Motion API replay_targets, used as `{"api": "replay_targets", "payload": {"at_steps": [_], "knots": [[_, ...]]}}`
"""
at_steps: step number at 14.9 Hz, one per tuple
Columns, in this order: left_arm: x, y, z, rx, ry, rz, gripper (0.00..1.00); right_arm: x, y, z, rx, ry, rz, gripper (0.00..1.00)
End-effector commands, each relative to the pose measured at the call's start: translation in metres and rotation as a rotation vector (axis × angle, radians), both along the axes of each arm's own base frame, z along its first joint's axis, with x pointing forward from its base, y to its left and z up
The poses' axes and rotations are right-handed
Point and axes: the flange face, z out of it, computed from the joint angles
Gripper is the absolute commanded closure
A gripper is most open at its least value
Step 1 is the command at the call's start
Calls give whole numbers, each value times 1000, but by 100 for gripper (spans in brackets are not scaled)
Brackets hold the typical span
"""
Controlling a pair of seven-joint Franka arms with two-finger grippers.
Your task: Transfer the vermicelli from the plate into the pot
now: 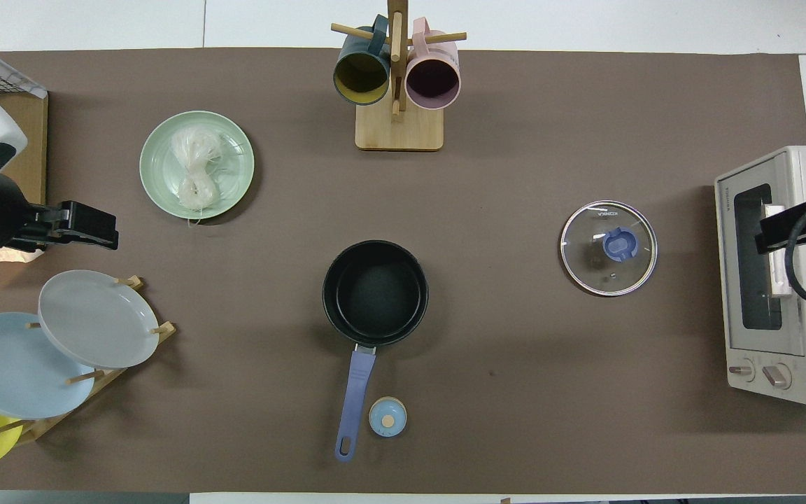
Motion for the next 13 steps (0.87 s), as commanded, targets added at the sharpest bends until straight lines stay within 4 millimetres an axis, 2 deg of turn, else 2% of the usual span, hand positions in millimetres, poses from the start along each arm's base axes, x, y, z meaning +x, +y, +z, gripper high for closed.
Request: {"api": "replay_targets", "payload": {"at_steps": [1,9,10,13], "knots": [[-4,2,7,-10,6,-10,0,-8,-1,1,8,2,-6,0],[3,3,5,-21,-28,-2,0,-8,-1,1,9,5,-4,0],[9,3,0,-25,-31,0,0,-9,0,1,9,8,-1,0],[45,2,-42,-42,-16,11,0,-9,13,3,1,-1,25,0]]}}
